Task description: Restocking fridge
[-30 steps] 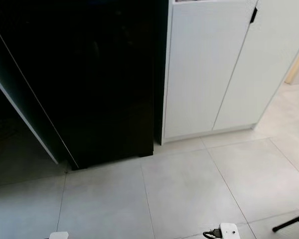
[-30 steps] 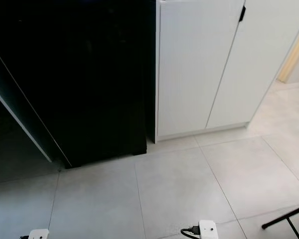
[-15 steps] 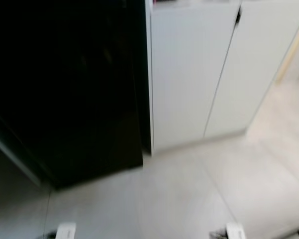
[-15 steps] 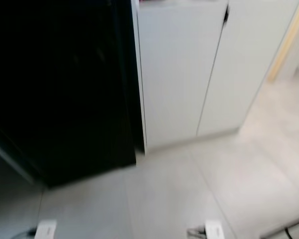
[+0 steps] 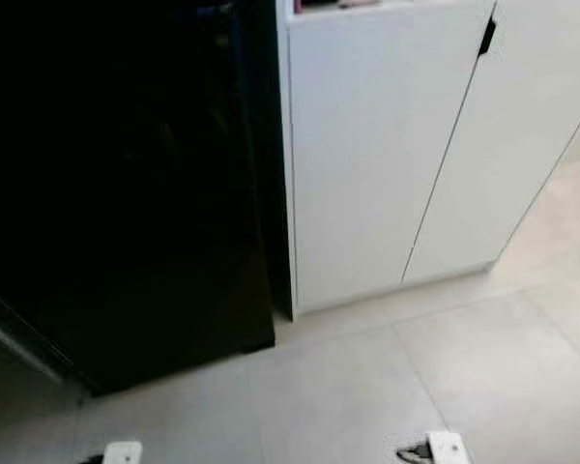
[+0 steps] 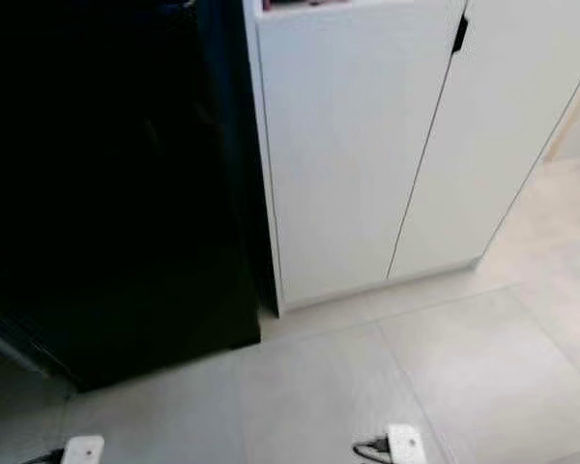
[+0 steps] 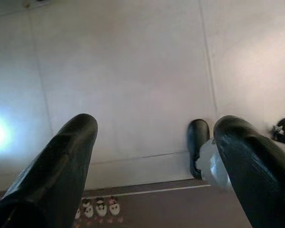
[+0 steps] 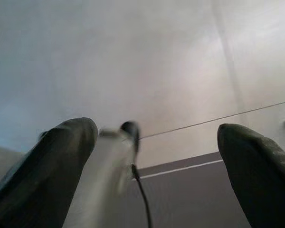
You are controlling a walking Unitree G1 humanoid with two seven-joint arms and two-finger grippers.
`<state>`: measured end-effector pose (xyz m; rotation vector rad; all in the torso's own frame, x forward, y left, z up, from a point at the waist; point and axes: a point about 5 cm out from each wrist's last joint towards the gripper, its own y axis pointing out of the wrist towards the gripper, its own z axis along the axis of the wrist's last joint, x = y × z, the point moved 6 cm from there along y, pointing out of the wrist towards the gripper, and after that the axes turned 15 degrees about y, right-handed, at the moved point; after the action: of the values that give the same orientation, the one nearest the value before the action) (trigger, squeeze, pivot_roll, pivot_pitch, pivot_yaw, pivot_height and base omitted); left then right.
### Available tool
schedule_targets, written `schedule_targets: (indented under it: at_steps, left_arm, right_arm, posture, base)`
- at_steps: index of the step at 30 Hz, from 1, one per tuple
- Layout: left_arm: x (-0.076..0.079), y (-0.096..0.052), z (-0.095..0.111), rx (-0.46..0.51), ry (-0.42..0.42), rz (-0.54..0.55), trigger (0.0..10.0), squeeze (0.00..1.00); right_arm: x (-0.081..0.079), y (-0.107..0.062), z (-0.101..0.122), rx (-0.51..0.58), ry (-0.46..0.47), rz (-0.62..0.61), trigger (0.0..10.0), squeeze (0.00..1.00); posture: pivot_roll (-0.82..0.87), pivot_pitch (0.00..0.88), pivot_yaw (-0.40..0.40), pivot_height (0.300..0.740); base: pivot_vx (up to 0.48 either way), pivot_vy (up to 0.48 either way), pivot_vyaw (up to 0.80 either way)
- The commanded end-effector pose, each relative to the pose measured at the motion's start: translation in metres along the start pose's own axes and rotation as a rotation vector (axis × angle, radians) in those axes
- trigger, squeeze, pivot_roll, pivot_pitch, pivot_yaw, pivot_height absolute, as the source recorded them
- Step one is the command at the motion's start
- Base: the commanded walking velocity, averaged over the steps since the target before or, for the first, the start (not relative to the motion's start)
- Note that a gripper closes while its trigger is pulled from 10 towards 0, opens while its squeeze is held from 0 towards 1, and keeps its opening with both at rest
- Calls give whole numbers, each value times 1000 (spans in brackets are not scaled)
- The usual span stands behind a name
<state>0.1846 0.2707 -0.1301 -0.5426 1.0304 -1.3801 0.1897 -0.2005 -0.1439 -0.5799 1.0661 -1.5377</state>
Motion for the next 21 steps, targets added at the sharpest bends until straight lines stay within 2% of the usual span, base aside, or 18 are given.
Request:
schedule_targets:
  at_steps: [1, 21]
  left_arm:
    - [-6, -4, -17, -48, 13, 9, 10000, 0]
    - [-4, -5, -22, -53, -1, -13, 10000, 0]
  right_arm:
    - [-6, 0, -11, -25, 5, 8, 10000, 0]
    - [-5, 0, -12, 2, 33, -1, 10000, 0]
  posture:
    - [-27, 0, 31, 740]
    - [-35, 0, 33, 740]
  base:
    - [0, 0, 0]
    - [0, 0, 0]
